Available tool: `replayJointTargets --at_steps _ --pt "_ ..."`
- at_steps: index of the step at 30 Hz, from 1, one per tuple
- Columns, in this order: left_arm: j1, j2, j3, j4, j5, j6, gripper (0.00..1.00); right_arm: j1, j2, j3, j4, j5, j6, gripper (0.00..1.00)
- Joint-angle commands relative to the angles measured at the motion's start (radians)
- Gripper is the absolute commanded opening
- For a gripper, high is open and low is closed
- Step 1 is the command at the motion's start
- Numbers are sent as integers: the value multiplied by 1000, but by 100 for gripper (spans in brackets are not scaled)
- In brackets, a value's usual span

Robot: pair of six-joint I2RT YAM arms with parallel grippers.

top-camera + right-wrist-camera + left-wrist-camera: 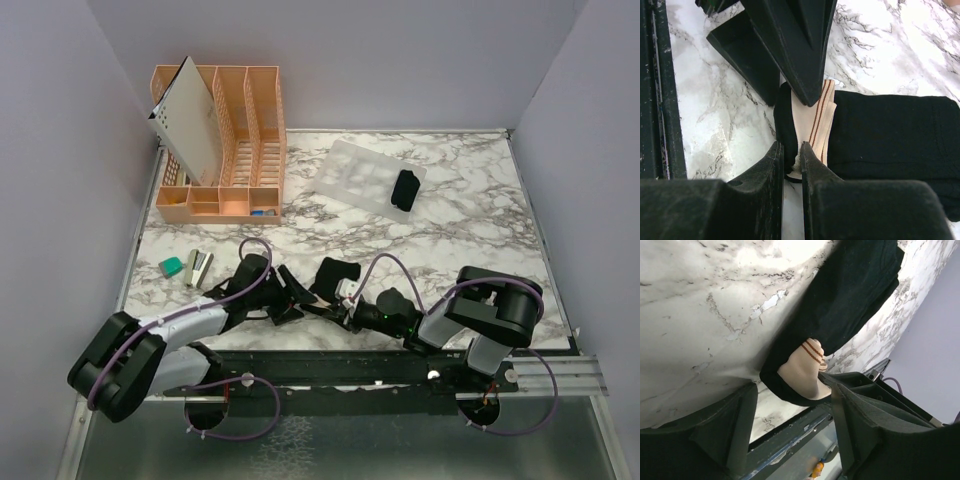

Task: Roll the underwear
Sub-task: Roll the underwear to the center of the board.

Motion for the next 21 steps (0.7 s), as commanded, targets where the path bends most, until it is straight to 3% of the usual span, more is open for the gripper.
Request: replayJointTargets --at_steps 1,7,13,21 --pt "-29 78 -51 23 -100 -58 64 1 33 -23 -8 10 11 0" --pt "-32 69 -109 75 -184 -93 51 1 31 -39 15 1 -1 1" --pt "-32 74 -83 16 -250 -46 51 1 35 -61 64 -10 -10 1" --pt "-32 142 -58 60 -236 -27 50 1 31 -66 59 -25 -33 1"
